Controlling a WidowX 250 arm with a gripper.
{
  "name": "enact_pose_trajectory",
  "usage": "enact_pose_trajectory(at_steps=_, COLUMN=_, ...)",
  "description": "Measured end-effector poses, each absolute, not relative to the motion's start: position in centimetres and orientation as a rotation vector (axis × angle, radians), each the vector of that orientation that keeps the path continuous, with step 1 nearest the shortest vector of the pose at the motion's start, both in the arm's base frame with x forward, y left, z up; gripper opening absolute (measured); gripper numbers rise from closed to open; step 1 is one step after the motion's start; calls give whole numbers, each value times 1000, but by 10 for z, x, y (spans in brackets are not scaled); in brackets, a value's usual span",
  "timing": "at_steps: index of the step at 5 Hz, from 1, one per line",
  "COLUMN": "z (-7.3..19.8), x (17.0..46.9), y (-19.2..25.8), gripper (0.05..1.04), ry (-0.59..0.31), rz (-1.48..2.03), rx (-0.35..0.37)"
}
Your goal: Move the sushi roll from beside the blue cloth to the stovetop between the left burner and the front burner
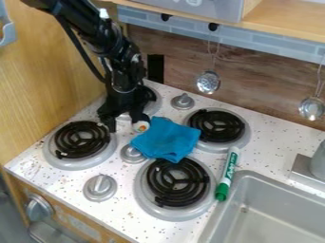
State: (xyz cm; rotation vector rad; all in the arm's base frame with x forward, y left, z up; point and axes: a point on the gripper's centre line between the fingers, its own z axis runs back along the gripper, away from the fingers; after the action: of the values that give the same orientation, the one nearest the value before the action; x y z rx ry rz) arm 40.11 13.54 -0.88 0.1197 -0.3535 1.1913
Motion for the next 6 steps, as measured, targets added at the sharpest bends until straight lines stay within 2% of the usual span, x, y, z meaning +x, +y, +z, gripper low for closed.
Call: enact_pose_trajectory(at_steps=6, z=-15, x=427, y=121, gripper=1001, ry=-355, rz=1220, rx=91)
